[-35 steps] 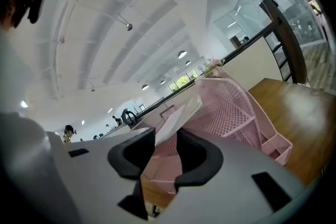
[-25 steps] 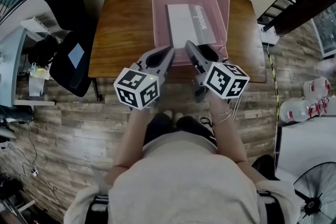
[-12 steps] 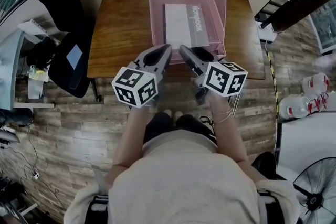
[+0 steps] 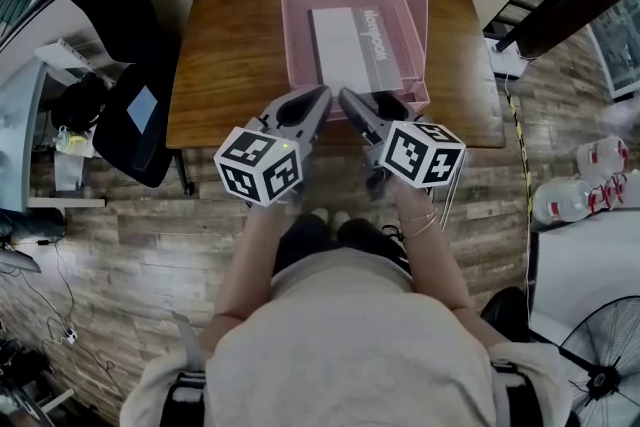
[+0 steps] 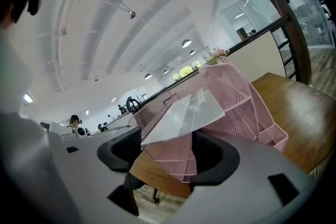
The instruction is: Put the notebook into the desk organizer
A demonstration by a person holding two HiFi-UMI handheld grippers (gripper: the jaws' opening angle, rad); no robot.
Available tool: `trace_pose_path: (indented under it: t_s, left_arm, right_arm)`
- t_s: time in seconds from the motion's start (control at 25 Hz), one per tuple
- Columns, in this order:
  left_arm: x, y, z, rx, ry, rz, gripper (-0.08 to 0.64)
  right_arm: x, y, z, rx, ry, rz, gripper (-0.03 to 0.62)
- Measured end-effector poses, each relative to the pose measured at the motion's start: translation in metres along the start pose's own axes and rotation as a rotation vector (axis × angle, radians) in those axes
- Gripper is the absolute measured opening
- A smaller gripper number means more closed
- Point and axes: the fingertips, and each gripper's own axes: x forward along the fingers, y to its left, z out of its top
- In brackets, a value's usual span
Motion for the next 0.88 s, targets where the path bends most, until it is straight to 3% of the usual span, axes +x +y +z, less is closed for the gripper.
trace_pose_path:
  t_s: [0.48,0.88]
  left_arm:
    - [0.0,-0.008,0.0,0.009,0.009,-0.014,0.012]
    - [0.002,-0.017,0.004,0.029,0.003,-0.027,0.013]
  right_arm:
    - [-0.011,-0.01,-0.008,0.033,-0.003,-0.014,0.33]
    - [-0.04,-0.013,0.01,-0.015,-0.072,-0.059,0.329]
